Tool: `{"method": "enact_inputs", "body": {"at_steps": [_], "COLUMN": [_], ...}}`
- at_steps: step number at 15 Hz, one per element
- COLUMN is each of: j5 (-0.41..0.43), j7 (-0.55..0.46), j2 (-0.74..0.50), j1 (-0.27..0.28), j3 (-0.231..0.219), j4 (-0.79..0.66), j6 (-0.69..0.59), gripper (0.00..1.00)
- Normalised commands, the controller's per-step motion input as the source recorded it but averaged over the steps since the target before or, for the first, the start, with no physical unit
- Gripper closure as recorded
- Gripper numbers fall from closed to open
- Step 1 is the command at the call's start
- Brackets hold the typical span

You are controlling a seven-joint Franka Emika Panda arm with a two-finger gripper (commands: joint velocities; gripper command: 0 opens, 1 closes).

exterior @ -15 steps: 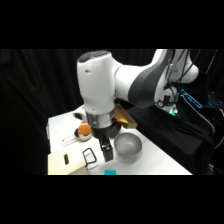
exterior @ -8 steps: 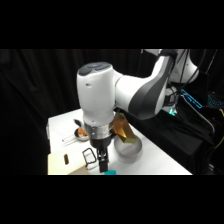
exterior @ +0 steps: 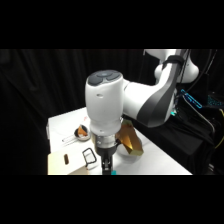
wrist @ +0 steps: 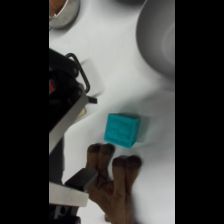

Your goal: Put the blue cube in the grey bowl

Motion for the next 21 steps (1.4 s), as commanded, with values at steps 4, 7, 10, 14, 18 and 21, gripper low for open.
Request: {"method": "enact_inputs", "body": {"at_steps": [4, 7, 10, 14, 18, 21], "j5": [-0.108, -0.055, -0.012, 0.018, 0.039, 0.04], "j7": [0.21, 0.16, 0.13, 0.11, 0.08, 0.06], "j2": [0.13, 0.1, 0.08, 0.04, 0.05, 0.06], "j1": [0.084, 0.091, 0.094, 0.107, 0.105, 0.105], "j3": [-0.094, -0.083, -0.085, -0.086, -0.086, -0.104], "j4": [-0.02, -0.02, -0.02, -0.02, -0.01, 0.01], "j6": [0.22, 0.24, 0.25, 0.22, 0.21, 0.2], "gripper": [0.0, 0.0, 0.0, 0.0, 0.0, 0.0]}}
